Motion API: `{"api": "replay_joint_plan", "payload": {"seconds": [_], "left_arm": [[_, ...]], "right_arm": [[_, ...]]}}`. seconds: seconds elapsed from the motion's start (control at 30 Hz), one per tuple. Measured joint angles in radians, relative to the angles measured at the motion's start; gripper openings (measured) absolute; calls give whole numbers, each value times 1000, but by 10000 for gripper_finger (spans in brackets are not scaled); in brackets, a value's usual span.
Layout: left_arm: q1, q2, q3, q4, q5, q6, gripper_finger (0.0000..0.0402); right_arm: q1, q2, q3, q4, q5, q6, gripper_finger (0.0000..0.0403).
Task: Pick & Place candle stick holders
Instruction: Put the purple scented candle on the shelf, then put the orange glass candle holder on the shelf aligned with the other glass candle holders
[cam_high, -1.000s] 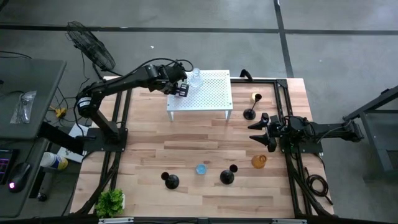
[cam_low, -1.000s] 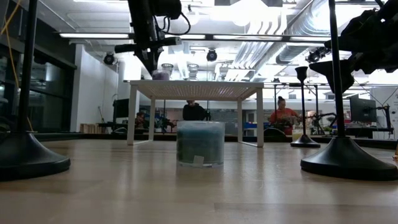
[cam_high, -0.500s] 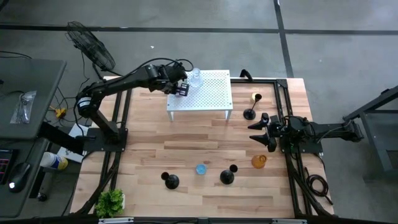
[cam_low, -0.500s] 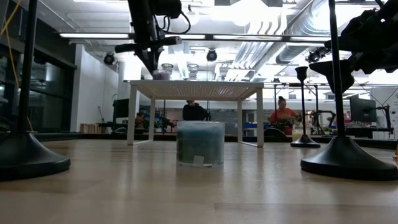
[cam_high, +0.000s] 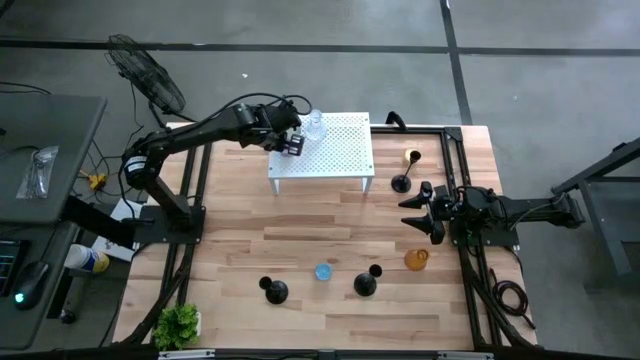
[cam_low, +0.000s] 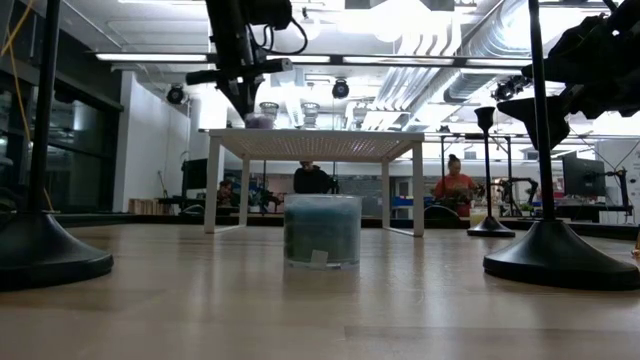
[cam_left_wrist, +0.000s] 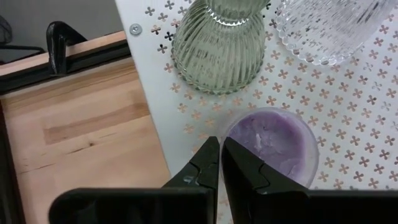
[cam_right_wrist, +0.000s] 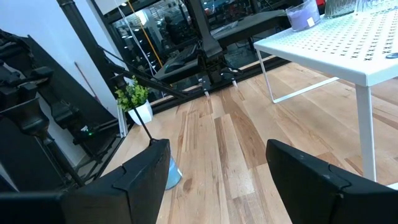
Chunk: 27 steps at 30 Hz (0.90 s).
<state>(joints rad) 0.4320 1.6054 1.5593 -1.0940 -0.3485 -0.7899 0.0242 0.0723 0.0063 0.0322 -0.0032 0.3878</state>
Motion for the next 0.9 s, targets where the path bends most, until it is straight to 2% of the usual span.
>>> {"api": "replay_joint_plan", "payload": {"seconds": [0.63, 0.9], "left_arm": [[0, 0, -1, 30, 24, 26, 16], [0, 0, -1, 32, -4, 26, 88]], "right_arm": [[0, 0, 0, 0, 0, 0, 260], [0, 0, 0, 0, 0, 0, 260]]}}
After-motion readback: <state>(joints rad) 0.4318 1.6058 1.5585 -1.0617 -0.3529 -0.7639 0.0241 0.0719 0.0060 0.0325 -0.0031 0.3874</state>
